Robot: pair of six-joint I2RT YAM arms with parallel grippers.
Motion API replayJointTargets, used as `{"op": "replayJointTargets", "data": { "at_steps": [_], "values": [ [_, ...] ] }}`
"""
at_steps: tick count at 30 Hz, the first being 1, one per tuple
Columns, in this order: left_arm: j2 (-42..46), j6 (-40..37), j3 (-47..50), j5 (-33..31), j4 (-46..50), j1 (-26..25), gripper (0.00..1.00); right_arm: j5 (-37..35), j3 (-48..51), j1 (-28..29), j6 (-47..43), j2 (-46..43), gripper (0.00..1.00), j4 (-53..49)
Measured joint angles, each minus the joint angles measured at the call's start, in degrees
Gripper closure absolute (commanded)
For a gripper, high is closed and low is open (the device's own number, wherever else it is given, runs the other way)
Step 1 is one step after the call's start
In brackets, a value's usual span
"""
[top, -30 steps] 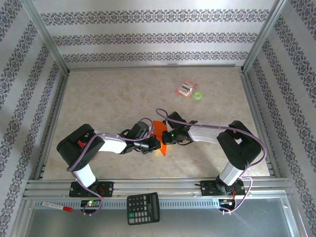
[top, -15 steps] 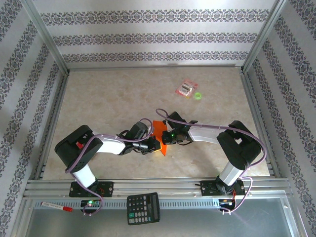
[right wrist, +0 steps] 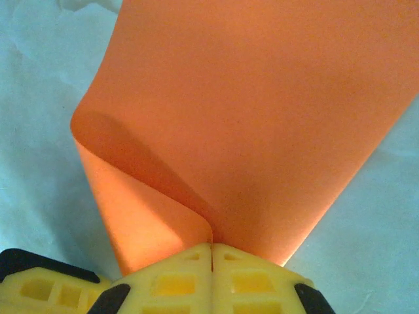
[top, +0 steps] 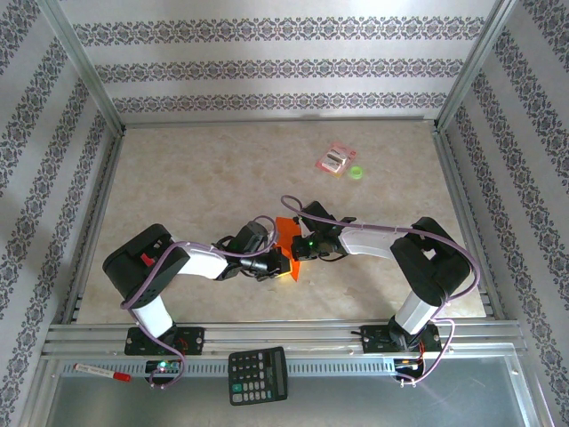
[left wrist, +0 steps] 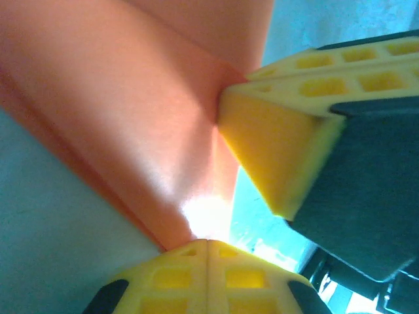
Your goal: Fold a paper plane with a square sheet of paper (pick it up from the middle)
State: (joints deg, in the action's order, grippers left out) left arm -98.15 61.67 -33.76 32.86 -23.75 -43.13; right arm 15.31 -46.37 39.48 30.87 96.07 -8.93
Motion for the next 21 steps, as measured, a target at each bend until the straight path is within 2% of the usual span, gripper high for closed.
{"op": "replayJointTargets", "data": {
  "at_steps": [13, 21],
  "values": [
    [2.3, -1.2, -0.5, -0.2, 2.2, 0.2, 0.94, 0.2, 0.0, 0.0, -0.5, 0.1, 1.00, 0.0],
    [5.4, -1.6, -0.9, 0.1, 3.7, 3.6, 0.94, 0.2, 0.0, 0.0, -0.7, 0.1, 1.00, 0.0]
  ]
}}
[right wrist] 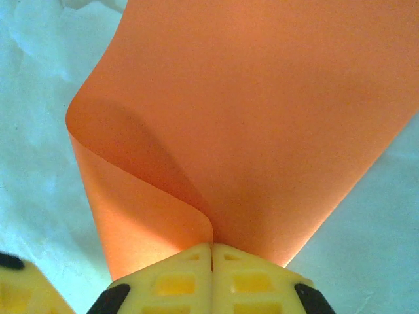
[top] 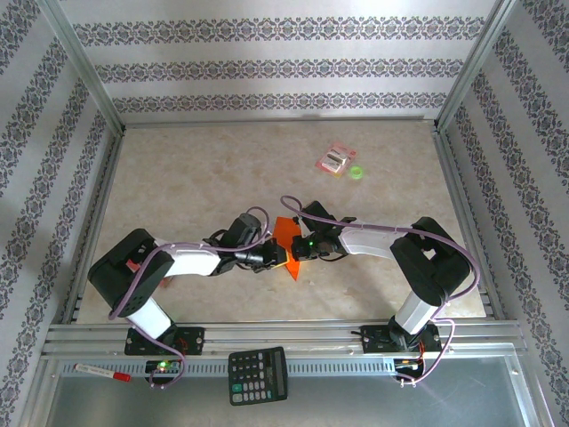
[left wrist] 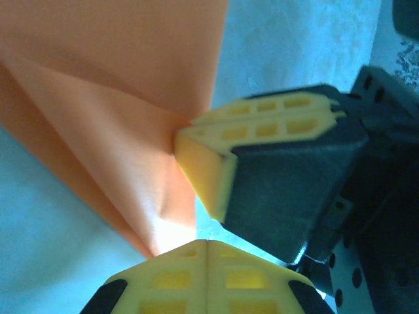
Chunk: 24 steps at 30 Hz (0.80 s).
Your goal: Fold a paper plane with a square sheet of paper (pick it up from the middle)
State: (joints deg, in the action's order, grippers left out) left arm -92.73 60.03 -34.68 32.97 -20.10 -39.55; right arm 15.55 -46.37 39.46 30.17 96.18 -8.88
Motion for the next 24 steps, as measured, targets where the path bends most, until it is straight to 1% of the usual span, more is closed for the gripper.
{"op": "replayJointTargets", "data": {
  "at_steps": [7, 12, 16, 19, 24],
  "values": [
    [-3.8, -1.3, -3.2, 0.1, 0.9, 0.7, 0.94, 0.3, 0.0, 0.0, -0.2, 0.1, 1.00, 0.0],
    [-6.3, -1.8, -3.5, 0.0, 1.3, 0.7, 0.94, 0.4, 0.0, 0.0, -0.2, 0.2, 1.00, 0.0],
    [-6.3, -2.6, -3.4, -0.2, 1.8, 0.7, 0.94, 0.7, 0.0, -0.3, -0.2, 0.2, 1.00, 0.0],
    [-6.0, -2.9, -3.0, -0.2, 1.8, 0.7, 0.91, 0.8, 0.0, -0.3, -0.2, 0.2, 1.00, 0.0],
    [-2.5, -3.1, -2.6, 0.0, 3.1, 2.1, 0.90, 0.9, 0.0, -0.4, -0.2, 0.2, 1.00, 0.0]
  ]
}}
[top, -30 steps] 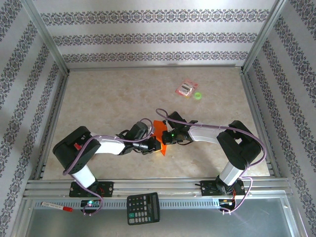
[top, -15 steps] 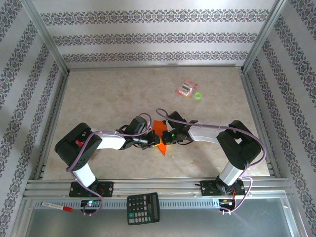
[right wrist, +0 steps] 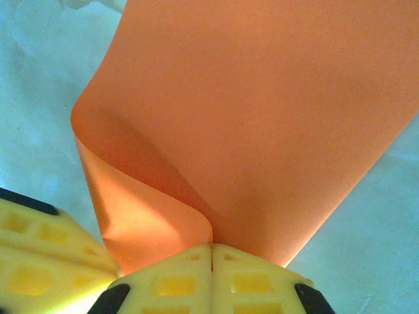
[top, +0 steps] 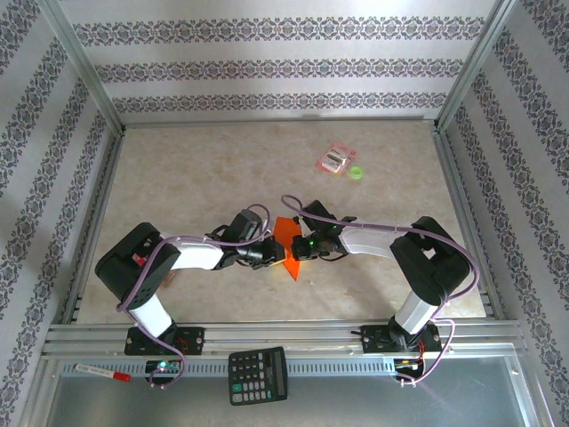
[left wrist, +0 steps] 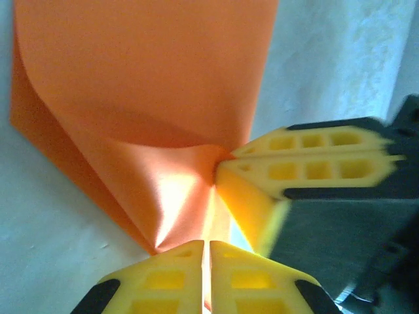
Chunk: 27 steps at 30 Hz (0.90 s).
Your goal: Fold a paper plane with a square sheet of paper (pick it up from the middle)
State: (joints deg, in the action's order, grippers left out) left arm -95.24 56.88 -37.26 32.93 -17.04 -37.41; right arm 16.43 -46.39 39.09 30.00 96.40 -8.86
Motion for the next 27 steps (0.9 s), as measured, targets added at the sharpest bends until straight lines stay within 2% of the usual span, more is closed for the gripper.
{"op": "replayJointTargets", "data": {
  "at_steps": [7, 15, 27],
  "values": [
    [1.6, -1.6, -1.8, 0.2, 2.2, 2.4, 0.90, 0.0, 0.0, 0.0, 0.0, 0.0, 1.00, 0.0],
    [-1.9, -3.1, -5.1, 1.8, 3.9, 2.6, 0.91, 0.0, 0.0, 0.0, 0.0, 0.0, 1.00, 0.0],
    [-5.7, -5.0, -5.1, 1.8, 5.1, 3.5, 0.94, 0.0, 0.0, 0.0, 0.0, 0.0, 1.00, 0.0]
  ]
}}
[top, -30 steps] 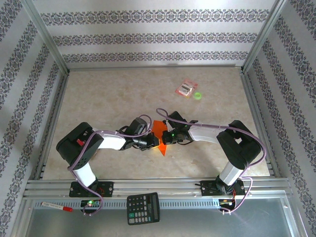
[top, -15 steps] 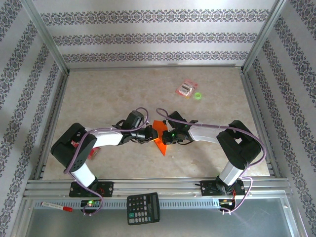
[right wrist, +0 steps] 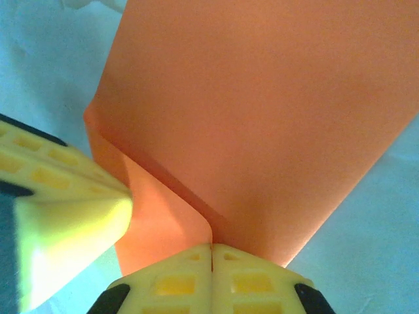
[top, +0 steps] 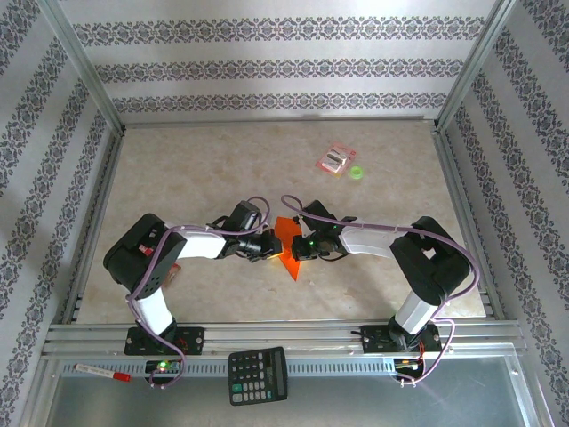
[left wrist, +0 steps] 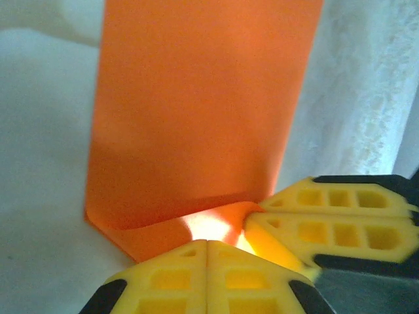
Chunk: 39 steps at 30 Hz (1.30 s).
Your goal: Fold a paper plane with a square sheet of paper (pick it up from the middle)
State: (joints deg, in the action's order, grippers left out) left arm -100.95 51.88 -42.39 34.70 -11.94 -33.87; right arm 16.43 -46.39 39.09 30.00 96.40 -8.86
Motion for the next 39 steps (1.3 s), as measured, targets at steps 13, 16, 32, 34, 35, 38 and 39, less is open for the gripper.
{"op": "replayJointTargets", "data": {
  "at_steps": [13, 16, 32, 34, 35, 38, 39],
  "values": [
    [-0.7, -1.5, 0.0, 0.5, -0.1, 0.2, 0.97, 0.0, 0.0, 0.0, -0.3, 0.0, 0.96, 0.0],
    [-0.7, -1.8, 0.0, 0.5, -0.1, 0.2, 1.00, -0.1, -0.4, 0.0, -0.6, -0.1, 0.90, -0.7],
    [-1.0, -2.0, 1.2, 1.2, -2.6, 0.5, 1.00, -0.6, 0.7, 1.0, -1.4, -13.2, 0.82, -9.8],
    [-1.0, -2.0, 1.2, 1.2, -2.6, 0.5, 1.00, 1.2, 1.6, 3.3, 0.2, -13.6, 0.87, -7.8],
    [-1.0, -2.0, 1.2, 1.2, -2.6, 0.5, 1.00, 2.1, 2.0, 4.5, 1.0, -13.2, 0.89, -6.7],
    [-1.0, -2.1, 1.2, 1.2, -2.6, 0.5, 1.00, 4.4, 2.1, 7.1, 3.2, -11.3, 0.93, -3.9],
    [-1.0, -2.2, 1.2, 1.2, -2.6, 0.5, 1.00, 5.0, 2.1, 7.6, 3.7, -10.3, 0.94, -3.0]
  ]
}}
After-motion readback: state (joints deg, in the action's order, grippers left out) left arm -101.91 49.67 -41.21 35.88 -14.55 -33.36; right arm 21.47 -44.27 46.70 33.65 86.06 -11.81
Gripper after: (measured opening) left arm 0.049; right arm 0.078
